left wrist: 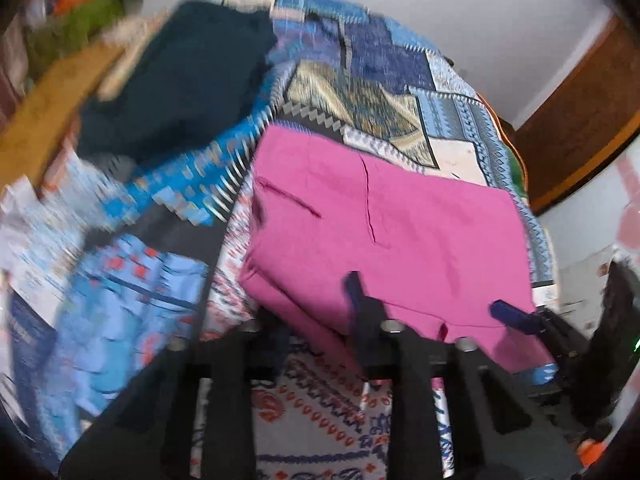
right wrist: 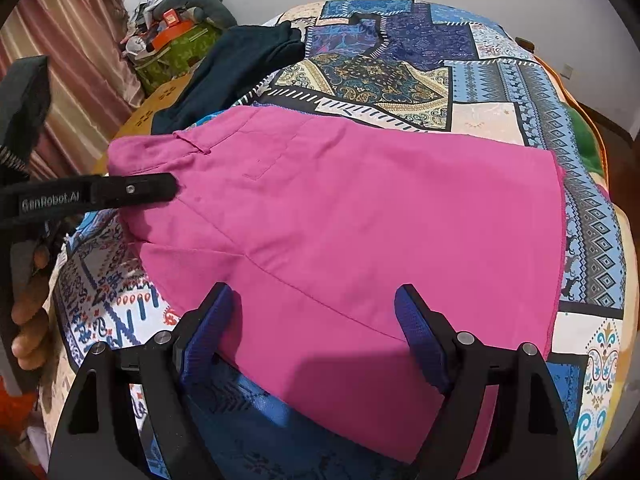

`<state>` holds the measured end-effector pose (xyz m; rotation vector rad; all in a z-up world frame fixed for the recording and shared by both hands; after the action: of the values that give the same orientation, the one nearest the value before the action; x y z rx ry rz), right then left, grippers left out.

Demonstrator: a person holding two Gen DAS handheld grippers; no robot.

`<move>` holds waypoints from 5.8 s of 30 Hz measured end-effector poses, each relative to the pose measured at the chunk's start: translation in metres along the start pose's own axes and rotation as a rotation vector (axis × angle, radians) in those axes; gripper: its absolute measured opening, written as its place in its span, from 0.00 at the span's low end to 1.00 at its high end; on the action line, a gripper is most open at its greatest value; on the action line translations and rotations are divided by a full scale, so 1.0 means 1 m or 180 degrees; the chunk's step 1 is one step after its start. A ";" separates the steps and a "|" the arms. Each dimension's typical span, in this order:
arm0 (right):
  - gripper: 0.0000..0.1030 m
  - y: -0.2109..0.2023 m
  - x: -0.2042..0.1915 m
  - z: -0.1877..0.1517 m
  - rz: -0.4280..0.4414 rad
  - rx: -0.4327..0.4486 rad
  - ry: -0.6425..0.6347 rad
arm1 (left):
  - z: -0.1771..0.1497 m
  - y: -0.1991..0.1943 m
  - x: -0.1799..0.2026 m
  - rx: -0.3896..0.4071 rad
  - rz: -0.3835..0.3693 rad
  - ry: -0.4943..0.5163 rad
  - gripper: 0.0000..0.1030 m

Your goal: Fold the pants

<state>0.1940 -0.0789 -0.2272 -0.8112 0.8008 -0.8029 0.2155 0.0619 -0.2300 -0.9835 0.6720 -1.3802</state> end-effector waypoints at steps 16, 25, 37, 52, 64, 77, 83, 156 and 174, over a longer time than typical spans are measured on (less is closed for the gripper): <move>0.78 -0.040 0.018 -0.025 -0.0243 0.0102 -0.0031 | -0.013 -0.108 0.003 0.1114 0.1265 0.0935 0.16; 0.78 -0.039 0.028 -0.038 -0.0153 0.0070 0.0198 | 0.002 -0.115 0.054 0.1224 0.0721 0.1144 0.15; 0.78 -0.039 0.028 -0.038 -0.0104 0.0092 0.0239 | 0.018 -0.085 0.102 0.0699 -0.0505 0.0992 0.12; 0.78 -0.038 0.029 -0.037 -0.0081 0.0108 0.0245 | -0.001 -0.065 0.128 0.0289 -0.0700 0.1226 0.21; 0.78 -0.037 0.030 -0.036 -0.0114 0.0104 0.0244 | 0.048 -0.070 0.089 0.0638 -0.0218 0.1204 0.75; 0.78 -0.037 0.032 -0.034 -0.0127 0.0088 0.0208 | 0.100 0.080 0.054 -0.0420 0.0263 0.1310 0.81; 0.78 -0.041 0.041 -0.033 -0.0184 0.0104 0.0242 | 0.081 0.131 0.049 -0.0772 0.0519 0.1649 0.88; 0.45 -0.016 0.050 0.037 -0.0108 0.0158 0.0477 | 0.072 0.029 -0.004 -0.0229 -0.0333 0.0906 0.64; 0.23 0.021 0.043 0.043 -0.0116 -0.0091 0.0150 | 0.058 0.081 -0.004 -0.0434 -0.0068 0.1114 0.51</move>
<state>0.2564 -0.0926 -0.2383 -0.8369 0.8431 -0.8470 0.3049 0.0692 -0.2740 -0.8633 1.0300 -1.5582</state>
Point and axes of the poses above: each gripper's, at about its wrist camera, not at the fingertips, and y roughly the way its jaws point, x to its right, z to its top, the point moved 4 cm from there along y, roughly the way its jaws point, and after that the axes turned 6 degrees about y, right-handed, at the moved point
